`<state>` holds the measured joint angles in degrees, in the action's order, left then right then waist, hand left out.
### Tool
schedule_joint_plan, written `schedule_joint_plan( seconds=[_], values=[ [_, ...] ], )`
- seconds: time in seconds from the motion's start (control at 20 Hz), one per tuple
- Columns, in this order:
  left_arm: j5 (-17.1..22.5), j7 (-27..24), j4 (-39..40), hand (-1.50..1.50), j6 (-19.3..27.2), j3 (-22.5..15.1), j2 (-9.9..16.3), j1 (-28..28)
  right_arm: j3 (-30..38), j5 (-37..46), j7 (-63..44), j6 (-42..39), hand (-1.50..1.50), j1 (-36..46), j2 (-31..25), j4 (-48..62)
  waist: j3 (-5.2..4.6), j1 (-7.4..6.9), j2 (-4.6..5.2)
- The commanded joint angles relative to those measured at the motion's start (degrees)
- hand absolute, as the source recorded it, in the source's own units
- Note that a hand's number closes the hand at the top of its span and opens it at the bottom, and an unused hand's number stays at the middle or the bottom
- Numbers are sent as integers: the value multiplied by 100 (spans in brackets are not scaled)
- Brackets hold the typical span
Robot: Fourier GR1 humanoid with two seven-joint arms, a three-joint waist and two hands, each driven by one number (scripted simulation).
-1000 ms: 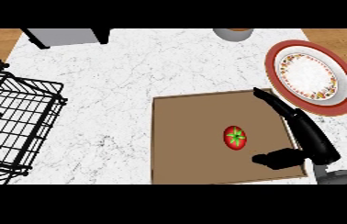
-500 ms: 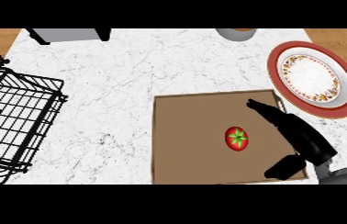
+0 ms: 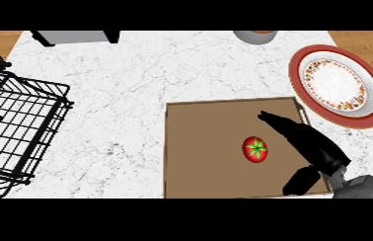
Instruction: Pick the tomato from the tray and place it in the plate
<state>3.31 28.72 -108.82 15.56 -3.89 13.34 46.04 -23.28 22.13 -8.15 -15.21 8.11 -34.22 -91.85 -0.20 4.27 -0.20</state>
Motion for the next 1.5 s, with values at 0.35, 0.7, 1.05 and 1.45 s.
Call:
schedule_joint_plan(
  seconds=[0.35, 0.7, 1.05, 1.45],
  values=[
    [-233, -706, -550, 0, -42, -141, 53, -1755, -229, 15, -486, -275, -150, 257, 282, 91, -15, 178, -29],
    [-297, -667, -567, 0, 46, -298, 10, -1743, -247, 60, -514, -291, -150, 323, 340, 246, 0, 194, -33],
    [-379, -584, -602, 0, 166, -530, -66, -1525, -420, 253, -466, -368, 150, 482, 341, 381, 2, 204, -69],
    [-362, -569, -547, 0, 333, -529, -60, -1598, -574, 599, -422, -60, 150, 687, 563, 371, 4, 223, -79]
  ],
)
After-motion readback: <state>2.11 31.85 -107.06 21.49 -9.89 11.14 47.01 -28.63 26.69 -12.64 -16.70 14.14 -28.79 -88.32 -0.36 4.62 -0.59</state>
